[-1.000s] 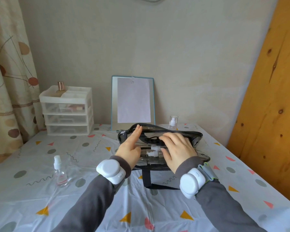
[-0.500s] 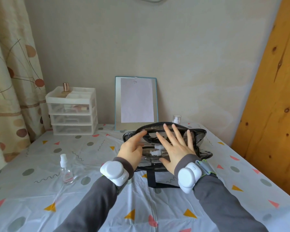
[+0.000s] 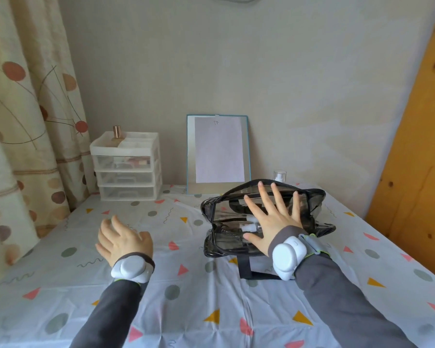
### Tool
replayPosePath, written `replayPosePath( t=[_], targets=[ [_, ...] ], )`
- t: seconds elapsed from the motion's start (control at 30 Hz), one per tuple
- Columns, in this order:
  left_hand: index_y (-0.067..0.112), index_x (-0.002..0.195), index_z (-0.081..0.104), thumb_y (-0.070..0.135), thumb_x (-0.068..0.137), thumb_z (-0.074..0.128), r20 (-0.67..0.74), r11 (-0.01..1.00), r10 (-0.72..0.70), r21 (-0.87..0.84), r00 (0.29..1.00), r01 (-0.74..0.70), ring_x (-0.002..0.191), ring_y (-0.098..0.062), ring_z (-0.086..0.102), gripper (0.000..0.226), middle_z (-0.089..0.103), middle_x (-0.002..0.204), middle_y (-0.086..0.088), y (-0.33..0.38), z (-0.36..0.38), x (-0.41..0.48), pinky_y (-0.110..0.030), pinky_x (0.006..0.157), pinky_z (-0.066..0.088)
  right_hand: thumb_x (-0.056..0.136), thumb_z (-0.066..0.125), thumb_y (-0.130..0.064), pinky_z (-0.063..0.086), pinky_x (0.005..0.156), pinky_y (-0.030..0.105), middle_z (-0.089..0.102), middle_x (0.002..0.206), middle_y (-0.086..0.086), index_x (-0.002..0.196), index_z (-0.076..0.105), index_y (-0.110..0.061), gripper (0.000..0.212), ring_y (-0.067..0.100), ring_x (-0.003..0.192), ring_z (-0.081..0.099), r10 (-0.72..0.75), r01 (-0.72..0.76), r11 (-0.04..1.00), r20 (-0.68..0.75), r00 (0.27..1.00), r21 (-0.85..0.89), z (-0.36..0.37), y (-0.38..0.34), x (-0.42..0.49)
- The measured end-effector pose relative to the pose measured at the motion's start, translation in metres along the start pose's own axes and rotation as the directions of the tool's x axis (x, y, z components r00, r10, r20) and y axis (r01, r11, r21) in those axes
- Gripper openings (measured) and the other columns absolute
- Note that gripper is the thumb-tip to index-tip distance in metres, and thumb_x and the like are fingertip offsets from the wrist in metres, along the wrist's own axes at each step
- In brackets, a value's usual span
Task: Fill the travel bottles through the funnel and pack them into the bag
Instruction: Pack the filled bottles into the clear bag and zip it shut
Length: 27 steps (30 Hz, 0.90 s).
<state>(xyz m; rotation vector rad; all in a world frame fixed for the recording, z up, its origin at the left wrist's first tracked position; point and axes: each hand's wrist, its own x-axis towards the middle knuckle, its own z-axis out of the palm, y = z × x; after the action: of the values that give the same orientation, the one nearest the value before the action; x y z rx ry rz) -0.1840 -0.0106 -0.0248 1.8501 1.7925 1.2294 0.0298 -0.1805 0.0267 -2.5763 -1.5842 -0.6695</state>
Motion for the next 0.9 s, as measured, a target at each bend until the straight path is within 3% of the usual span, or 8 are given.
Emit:
replayPosePath(
  t=[0.17,0.37,0.5,0.6,0.8,0.9],
  targets=[
    [-0.001,0.139,0.027,0.004,0.087,0.050,-0.053,0.997,-0.037,-0.070,0.998,0.033,0.133,-0.038,0.025,0.057,0.028,0.143,-0.023,-0.004,0.005,0.000,-0.049,0.111,0.017,0.081,0.046,-0.062,-0.021,0.103,0.060,-0.029,0.151,-0.004,0.145,0.000,-0.040,0.081,0.024,0.139,-0.027,-0.001,0.001,1.000,0.017,1.000,0.003,0.000,0.002,0.000],
    [0.012,0.143,0.017,-0.016,0.078,0.038,0.099,0.984,-0.153,-0.078,0.983,0.161,0.126,-0.040,0.032,0.074,0.034,0.139,-0.021,-0.005,0.002,0.003,-0.050,0.106,0.029,0.081,0.046,-0.061,-0.020,0.104,0.060,-0.029,0.151,-0.003,0.145,0.001,-0.039,0.081,0.024,0.139,-0.027,0.000,0.001,1.000,0.013,1.000,-0.009,0.000,0.001,-0.001],
    [0.011,0.142,0.018,-0.017,0.075,0.038,0.097,0.985,-0.088,-0.140,0.991,0.101,0.120,-0.039,0.040,0.075,0.043,0.132,-0.019,-0.007,0.001,0.006,-0.052,0.098,0.038,0.081,0.047,-0.061,-0.020,0.104,0.060,-0.029,0.151,-0.003,0.145,0.003,-0.039,0.081,0.024,0.139,-0.026,0.003,-0.003,1.000,0.014,1.000,-0.011,0.000,0.000,-0.002],
    [0.013,0.141,0.021,-0.017,0.075,0.035,0.081,0.970,-0.025,-0.240,0.996,0.044,0.112,-0.035,0.049,0.074,0.052,0.125,-0.014,0.008,-0.001,0.008,-0.045,0.091,0.043,0.081,0.047,-0.061,-0.020,0.104,0.060,-0.029,0.151,-0.003,0.145,0.003,-0.039,0.081,0.024,0.139,-0.027,0.005,-0.004,1.000,0.020,1.000,-0.014,-0.001,0.001,-0.001],
    [0.021,0.123,0.042,0.014,0.095,0.039,0.056,0.879,0.145,-0.465,0.988,-0.103,0.096,-0.030,0.055,0.029,0.060,0.107,-0.004,0.062,-0.017,-0.009,-0.032,0.077,0.039,0.081,0.044,-0.064,-0.022,0.103,0.059,-0.030,0.151,-0.003,0.145,0.002,-0.039,0.081,0.023,0.139,-0.028,0.003,-0.003,1.000,0.018,1.000,-0.011,0.001,0.001,-0.001],
    [0.024,0.103,0.056,0.022,0.092,0.052,0.056,0.782,0.225,-0.606,0.973,-0.146,0.084,-0.021,0.056,0.012,0.060,0.090,0.005,0.093,-0.028,-0.023,-0.021,0.074,0.037,0.079,0.030,-0.075,-0.025,0.102,0.056,-0.028,0.151,-0.005,0.144,0.002,-0.041,0.078,0.021,0.139,-0.027,0.006,-0.006,1.000,-0.007,1.000,0.000,0.001,0.002,0.001]
  ],
)
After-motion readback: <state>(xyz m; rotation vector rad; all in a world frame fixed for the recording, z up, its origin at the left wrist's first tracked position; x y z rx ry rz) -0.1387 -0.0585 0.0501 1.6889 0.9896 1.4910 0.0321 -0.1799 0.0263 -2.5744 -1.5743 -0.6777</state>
